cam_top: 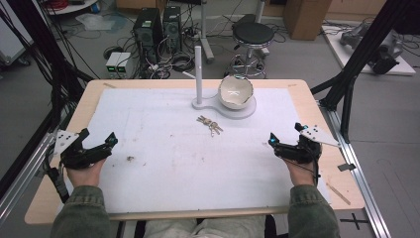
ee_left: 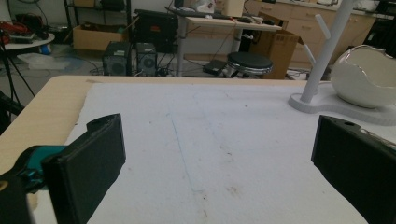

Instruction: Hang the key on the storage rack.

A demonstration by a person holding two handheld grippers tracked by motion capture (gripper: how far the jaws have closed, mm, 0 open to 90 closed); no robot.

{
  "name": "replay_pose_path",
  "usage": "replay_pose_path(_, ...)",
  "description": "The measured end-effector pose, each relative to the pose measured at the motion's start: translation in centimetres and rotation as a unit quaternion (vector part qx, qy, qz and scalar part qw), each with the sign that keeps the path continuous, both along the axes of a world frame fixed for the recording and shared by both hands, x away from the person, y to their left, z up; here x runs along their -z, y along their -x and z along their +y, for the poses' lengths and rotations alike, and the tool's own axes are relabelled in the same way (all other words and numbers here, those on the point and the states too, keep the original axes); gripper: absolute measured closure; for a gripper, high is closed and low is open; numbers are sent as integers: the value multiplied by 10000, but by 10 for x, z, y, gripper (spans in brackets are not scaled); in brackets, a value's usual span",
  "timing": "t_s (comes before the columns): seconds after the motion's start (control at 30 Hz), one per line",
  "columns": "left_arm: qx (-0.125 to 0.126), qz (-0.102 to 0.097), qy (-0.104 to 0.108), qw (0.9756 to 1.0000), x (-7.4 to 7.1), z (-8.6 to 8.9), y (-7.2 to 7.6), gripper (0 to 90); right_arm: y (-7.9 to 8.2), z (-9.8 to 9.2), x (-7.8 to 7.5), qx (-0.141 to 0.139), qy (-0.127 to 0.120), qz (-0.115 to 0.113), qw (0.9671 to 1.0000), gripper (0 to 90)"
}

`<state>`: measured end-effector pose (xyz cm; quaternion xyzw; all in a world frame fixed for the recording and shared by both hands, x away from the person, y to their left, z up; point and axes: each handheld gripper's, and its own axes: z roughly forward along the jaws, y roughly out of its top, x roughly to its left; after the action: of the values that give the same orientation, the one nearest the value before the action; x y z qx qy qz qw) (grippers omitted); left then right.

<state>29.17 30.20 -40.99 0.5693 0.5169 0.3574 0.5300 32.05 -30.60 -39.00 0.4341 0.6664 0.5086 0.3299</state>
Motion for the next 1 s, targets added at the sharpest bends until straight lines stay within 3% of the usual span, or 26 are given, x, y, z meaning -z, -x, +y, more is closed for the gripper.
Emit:
replay_pose_path(0.17,31,72,-83,9999,1,-2,-1,34,1,-1,0,42,-10,-11,10000,4)
replay_pose_path(0.7,29,122,-29,9999,2,-3,-3,34,1,0,0,-48,14,88,9999,4)
replay_pose_path(1.0,14,171,7,9999,2,-2,-3,34,-3,6,-4,-150,84,340,9993,4)
